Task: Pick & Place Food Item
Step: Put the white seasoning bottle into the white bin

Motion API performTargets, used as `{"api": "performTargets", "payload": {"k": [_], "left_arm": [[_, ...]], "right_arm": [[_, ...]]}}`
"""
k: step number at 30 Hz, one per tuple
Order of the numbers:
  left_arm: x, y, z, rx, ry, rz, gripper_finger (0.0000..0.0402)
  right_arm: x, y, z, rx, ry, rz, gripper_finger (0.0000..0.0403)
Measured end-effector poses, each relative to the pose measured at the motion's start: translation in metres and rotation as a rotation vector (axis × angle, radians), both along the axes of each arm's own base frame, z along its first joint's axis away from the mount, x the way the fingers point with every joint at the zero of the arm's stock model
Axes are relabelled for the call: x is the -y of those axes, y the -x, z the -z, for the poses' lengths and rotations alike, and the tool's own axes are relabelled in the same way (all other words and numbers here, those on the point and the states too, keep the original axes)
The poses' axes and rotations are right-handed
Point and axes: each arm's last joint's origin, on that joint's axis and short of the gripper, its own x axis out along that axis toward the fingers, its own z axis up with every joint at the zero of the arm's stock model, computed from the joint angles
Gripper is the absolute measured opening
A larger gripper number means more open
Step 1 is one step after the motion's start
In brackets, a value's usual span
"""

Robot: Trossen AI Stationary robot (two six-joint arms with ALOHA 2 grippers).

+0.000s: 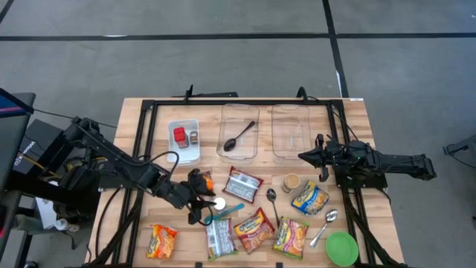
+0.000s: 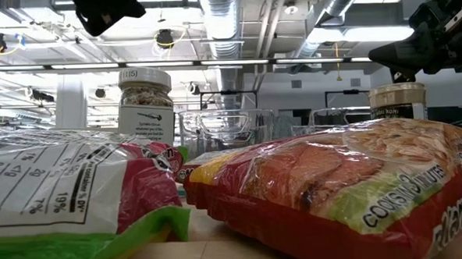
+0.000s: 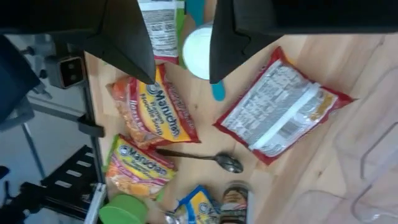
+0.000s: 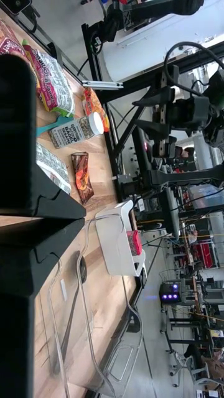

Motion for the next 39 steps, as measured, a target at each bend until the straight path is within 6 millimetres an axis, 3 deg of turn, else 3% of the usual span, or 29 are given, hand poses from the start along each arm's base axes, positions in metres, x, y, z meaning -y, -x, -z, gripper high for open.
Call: {"api": "performTargets", "payload": {"k": [9, 13, 21, 29, 33, 39], "left_arm": [[0.002, -0.004, -0.007, 0.078, 0.042, -0.017, 0.0259], [0.004, -0.008, -0.014, 0.157, 0.082, -0.027, 0.0282], [0.007, -0.015, -0.032, 0.339, 0.117, 0.002, 0.0278], [0.009, -0.018, -0.062, 0.632, 0.134, 0.036, 0.0250], [0.009, -0.018, -0.071, 0.698, 0.158, 0.031, 0.0235], [0.010, -0.019, -0.107, 0.779, 0.201, 0.022, 0.0215]], "right_arm": [[0.000, 0.000, 0.000, 0.000, 0.000, 0.000, 0.0000], [0.000, 0.000, 0.000, 0.000, 0.000, 0.000, 0.0000], [0.000, 0.000, 0.000, 0.000, 0.000, 0.000, 0.0000], [0.000, 0.000, 0.000, 0.000, 0.000, 0.000, 0.0000], [0.000, 0.000, 0.000, 0.000, 0.000, 0.000, 0.0000], [0.000, 0.000, 0.000, 0.000, 0.000, 0.000, 0.0000]]}}
